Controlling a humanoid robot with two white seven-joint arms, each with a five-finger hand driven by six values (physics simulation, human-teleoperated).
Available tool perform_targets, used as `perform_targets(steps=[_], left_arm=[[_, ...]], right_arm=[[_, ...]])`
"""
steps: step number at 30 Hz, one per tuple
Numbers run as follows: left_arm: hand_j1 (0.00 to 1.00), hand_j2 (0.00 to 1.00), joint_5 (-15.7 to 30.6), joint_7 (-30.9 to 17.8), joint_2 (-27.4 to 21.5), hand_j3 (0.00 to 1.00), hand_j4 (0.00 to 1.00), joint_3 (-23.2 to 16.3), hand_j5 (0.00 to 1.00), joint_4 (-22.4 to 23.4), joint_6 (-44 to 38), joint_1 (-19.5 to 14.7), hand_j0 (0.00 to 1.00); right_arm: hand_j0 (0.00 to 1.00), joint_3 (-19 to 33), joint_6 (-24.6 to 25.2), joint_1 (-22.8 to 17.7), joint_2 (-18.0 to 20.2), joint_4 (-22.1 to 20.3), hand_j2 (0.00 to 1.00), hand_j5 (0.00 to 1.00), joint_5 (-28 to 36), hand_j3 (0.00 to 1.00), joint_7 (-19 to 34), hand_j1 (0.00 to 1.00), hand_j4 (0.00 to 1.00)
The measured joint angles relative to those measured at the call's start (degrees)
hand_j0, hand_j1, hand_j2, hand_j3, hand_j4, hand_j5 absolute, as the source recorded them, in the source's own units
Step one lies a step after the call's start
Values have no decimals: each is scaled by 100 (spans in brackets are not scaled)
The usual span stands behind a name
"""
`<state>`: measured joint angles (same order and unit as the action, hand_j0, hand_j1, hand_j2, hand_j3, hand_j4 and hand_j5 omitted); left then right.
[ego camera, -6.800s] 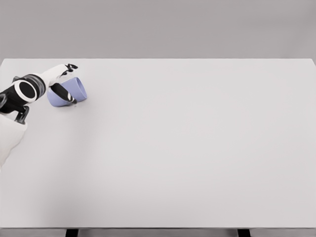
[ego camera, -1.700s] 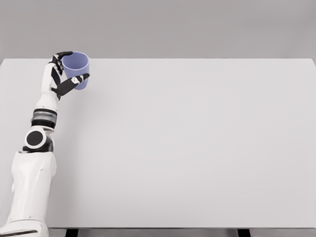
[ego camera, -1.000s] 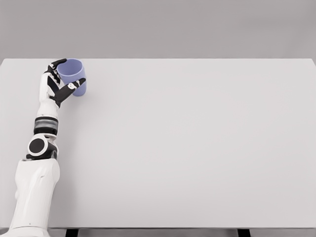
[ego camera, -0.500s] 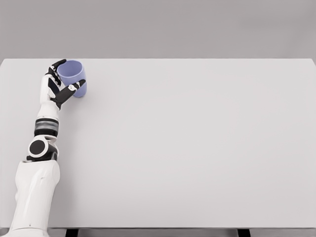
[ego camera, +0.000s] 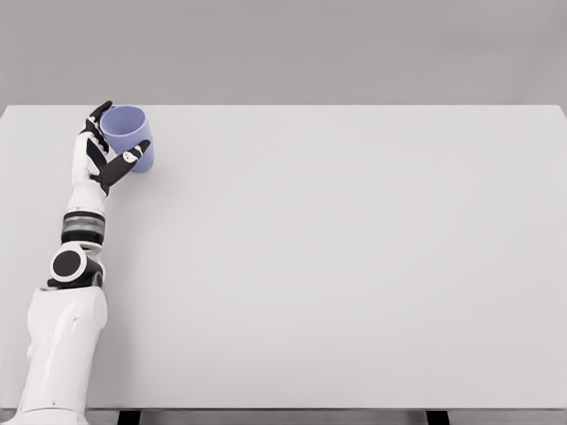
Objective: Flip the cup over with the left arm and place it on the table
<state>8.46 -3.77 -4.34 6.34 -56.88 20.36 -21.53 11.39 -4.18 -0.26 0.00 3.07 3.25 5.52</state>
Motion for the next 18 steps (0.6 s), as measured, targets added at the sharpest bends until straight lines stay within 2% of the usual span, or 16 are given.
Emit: perform_targets(steps=[18], left_arm=[[90, 90, 1, 0, -8, 90, 90, 1, 90, -8, 1, 0, 90]], right_arm=[[100, 0, 0, 0, 0, 0, 100, 100, 0, 100, 0, 100, 100]])
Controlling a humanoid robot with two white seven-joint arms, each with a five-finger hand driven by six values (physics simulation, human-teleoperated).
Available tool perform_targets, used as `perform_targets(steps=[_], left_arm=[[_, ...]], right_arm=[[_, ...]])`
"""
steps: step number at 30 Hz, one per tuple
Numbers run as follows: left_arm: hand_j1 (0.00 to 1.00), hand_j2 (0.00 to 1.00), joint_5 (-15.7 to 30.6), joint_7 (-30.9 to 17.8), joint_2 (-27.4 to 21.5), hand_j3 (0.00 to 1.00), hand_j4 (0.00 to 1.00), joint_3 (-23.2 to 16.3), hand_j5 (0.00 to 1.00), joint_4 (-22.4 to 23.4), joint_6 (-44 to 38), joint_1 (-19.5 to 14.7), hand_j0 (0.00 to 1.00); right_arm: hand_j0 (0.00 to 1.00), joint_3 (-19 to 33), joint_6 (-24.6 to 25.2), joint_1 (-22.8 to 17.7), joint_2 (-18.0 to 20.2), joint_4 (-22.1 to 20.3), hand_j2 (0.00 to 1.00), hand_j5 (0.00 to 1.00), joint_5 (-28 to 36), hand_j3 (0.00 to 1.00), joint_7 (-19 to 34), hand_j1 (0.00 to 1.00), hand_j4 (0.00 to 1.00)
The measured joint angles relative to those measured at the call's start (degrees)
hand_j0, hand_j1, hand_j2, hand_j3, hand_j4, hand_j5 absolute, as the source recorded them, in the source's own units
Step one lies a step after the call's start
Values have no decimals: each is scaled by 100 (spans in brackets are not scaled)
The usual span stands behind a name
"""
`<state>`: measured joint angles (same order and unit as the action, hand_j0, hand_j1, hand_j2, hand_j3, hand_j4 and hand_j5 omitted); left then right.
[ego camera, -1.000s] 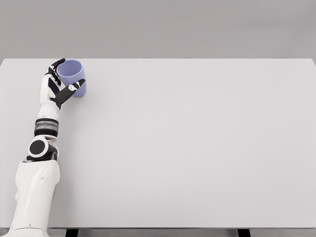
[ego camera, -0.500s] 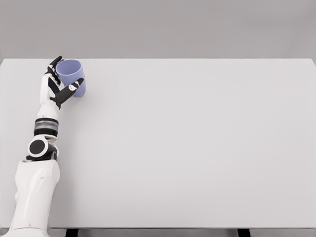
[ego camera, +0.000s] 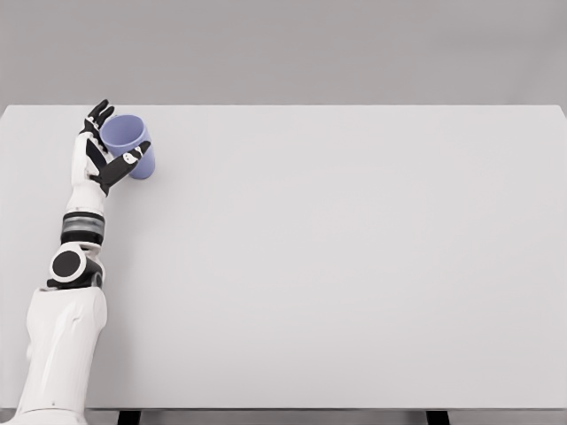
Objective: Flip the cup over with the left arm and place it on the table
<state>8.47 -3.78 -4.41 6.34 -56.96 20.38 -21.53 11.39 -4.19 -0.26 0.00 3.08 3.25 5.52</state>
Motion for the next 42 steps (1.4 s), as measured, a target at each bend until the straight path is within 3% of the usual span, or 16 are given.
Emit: perform_targets(steps=[12, 27, 38, 42], left_arm=[[99, 99, 24, 0, -58, 99, 99, 13, 99, -53, 35, 44, 99], [100, 100, 39, 0, -155, 100, 100, 42, 100, -286, 22, 211, 100], [100, 100, 71, 0, -718, 100, 100, 71, 100, -836, 2, 659, 100], [100, 100, 292, -4, -1148, 100, 100, 21, 100, -1069, 14, 826, 100]], right_arm=[[100, 0, 0, 0, 0, 0, 100, 100, 0, 100, 0, 100, 100], [100, 2, 0, 0, 0, 0, 100, 100, 0, 100, 0, 100, 100], [100, 0, 1, 0, 0, 0, 100, 100, 0, 100, 0, 100, 100], [100, 0, 0, 0, 0, 0, 100, 100, 0, 100, 0, 100, 100]])
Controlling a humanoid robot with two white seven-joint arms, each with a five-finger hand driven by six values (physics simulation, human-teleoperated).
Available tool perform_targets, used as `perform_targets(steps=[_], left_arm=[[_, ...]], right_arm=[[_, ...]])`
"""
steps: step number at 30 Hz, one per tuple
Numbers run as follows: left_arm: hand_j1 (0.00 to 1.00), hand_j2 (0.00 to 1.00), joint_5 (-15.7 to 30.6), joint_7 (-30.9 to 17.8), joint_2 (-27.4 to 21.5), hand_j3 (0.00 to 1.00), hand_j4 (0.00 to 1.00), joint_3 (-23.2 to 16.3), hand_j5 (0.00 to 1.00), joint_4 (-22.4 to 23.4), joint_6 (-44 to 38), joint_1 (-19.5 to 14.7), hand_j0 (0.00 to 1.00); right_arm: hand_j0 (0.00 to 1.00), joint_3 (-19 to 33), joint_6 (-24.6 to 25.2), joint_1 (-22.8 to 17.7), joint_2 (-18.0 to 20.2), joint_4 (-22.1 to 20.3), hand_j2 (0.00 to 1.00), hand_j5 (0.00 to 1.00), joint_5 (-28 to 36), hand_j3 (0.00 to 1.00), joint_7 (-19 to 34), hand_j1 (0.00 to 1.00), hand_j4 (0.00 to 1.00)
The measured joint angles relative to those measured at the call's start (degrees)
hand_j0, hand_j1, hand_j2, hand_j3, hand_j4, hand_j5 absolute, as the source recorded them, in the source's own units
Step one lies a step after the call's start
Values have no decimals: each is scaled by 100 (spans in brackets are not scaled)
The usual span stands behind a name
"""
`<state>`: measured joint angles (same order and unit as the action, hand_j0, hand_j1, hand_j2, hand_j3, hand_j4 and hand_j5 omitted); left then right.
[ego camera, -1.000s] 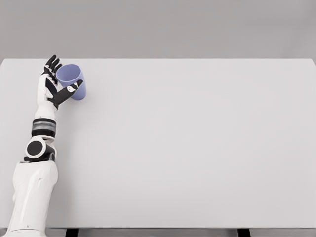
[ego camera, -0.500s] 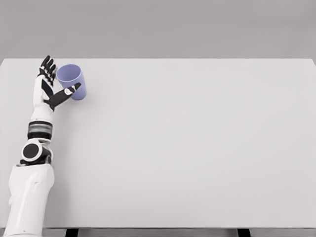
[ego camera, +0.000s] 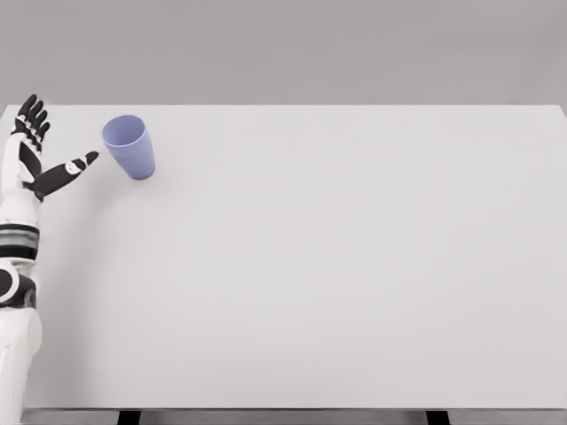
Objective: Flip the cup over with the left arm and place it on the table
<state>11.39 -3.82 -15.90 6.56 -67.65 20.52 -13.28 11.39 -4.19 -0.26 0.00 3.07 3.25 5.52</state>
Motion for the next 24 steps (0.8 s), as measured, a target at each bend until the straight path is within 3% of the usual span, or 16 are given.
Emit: perform_targets(steps=[4, 12, 18, 24], left_arm=[[100, 100, 96, -32, -505, 100, 100, -113, 100, -175, 21, 88, 100], [100, 100, 102, -189, -1605, 100, 100, -829, 100, -579, 254, 229, 100], [100, 100, 107, -1182, -1872, 100, 100, -918, 100, -733, 653, 229, 100], [100, 100, 171, -1395, -1954, 100, 100, -875, 100, -750, 775, 238, 100]], right_arm=[[100, 0, -1, 0, 0, 0, 100, 100, 0, 100, -1, 100, 100], [100, 0, -1, 0, 0, 0, 100, 100, 0, 100, -1, 100, 100], [100, -1, -2, 0, 0, 0, 100, 100, 0, 100, -3, 100, 100], [100, -1, -1, 0, 0, 0, 100, 100, 0, 100, -2, 100, 100]])
